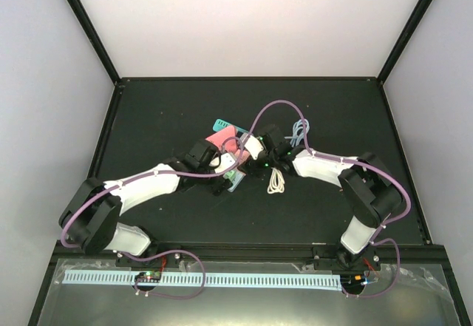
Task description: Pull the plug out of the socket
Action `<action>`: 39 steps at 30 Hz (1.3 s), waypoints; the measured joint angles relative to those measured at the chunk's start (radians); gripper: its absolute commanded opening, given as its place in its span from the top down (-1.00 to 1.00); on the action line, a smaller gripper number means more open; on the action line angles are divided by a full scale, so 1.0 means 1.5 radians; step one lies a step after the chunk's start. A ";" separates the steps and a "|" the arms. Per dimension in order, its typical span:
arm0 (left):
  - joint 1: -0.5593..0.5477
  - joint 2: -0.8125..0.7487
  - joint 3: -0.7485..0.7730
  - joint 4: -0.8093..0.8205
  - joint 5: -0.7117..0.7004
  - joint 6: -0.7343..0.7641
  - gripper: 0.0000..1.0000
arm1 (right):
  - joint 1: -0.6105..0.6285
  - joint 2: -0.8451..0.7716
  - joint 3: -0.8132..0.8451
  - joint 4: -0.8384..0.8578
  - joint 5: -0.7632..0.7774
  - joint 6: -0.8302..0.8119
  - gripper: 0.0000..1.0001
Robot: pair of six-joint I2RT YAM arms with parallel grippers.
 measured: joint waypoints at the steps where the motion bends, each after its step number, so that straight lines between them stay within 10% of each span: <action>1: -0.003 0.000 0.000 0.002 0.000 0.000 -0.32 | 0.000 0.000 -0.005 0.003 0.000 0.000 -0.44; 39: -0.009 0.028 0.049 -0.016 -0.079 -0.046 0.78 | 0.015 0.036 -0.048 0.152 0.039 0.055 0.33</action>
